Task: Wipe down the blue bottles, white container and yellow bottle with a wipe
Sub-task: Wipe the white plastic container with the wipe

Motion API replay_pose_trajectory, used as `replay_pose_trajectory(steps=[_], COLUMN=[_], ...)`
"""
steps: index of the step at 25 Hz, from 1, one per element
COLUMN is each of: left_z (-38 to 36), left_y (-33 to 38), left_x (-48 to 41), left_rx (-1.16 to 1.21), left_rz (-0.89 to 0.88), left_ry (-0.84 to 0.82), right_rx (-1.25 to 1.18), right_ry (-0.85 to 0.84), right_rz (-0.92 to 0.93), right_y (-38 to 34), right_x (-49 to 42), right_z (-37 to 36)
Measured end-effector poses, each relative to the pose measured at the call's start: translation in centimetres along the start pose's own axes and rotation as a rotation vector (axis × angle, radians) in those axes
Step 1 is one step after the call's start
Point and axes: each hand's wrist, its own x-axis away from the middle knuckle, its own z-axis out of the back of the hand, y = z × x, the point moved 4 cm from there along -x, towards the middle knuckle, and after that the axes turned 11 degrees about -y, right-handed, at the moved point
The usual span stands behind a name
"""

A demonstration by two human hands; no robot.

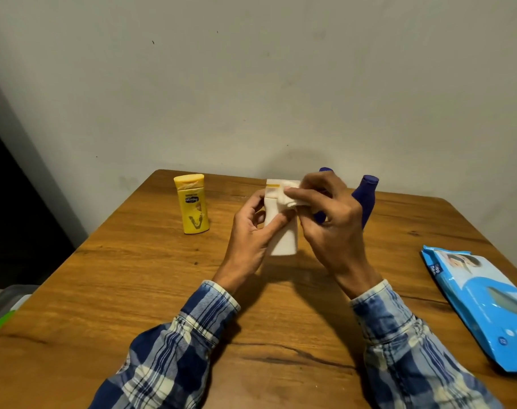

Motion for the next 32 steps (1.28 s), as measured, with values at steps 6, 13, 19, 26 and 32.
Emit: replay_pose_trajectory(steps=[6,13,19,26,32], left_z=[0.4,0.8,0.4,0.5,0.6], left_y=[-0.4,-0.6,-0.4,-0.5,-0.7], left_x=[-0.1,-0.1,0.2,0.4,0.2], left_rx=[-0.025,-0.179,-0.314,-0.327,-0.284], left_rz=[-0.015,-0.023,-0.08,-0.125,-0.128], left_ry=[-0.008,0.047,-0.002,0.037,0.001], right_rx=[0.086,-0.111,0.014,0.033,-0.011], right_ry=[-0.157,0.262,-0.053,-0.187,-0.235], right_rz=[0.063,-0.245,-0.11,0.042,0.061], right_y=[-0.9,2.0,0.5,-1.7,-2.0], right_x=[-0.3,-0.3,-1.0,-0.8,-0.7], right_z=[-0.6,3.1,1.0,0.0,0.0])
